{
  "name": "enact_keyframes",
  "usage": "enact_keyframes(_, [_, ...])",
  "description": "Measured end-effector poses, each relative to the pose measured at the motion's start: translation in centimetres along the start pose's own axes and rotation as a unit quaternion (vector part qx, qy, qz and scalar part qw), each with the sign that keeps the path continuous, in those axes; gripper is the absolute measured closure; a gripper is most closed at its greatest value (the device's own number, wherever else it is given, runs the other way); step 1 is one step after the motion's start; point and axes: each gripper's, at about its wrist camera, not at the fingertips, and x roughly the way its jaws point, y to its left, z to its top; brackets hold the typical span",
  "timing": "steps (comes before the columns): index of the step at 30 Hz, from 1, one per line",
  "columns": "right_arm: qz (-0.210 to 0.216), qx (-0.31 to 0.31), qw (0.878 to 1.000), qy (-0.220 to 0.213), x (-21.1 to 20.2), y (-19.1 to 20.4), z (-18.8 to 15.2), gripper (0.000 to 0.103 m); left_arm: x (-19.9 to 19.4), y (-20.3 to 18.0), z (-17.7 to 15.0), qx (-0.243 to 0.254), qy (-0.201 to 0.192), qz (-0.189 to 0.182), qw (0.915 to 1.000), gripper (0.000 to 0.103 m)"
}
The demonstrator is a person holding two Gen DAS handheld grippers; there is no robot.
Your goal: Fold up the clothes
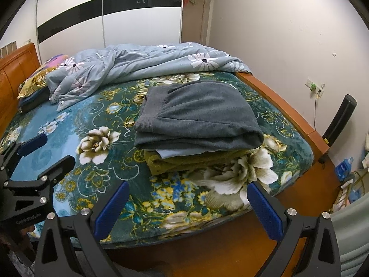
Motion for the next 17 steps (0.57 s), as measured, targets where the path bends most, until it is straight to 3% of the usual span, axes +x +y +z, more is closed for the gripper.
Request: enact_keyframes(17, [0.004, 0.0, 1.0, 0.006, 1.0, -0.4, -0.6, 0.0, 1.4, -0.7, -0.6, -0.002, 0.012, 0.001, 0.9999, 0.013])
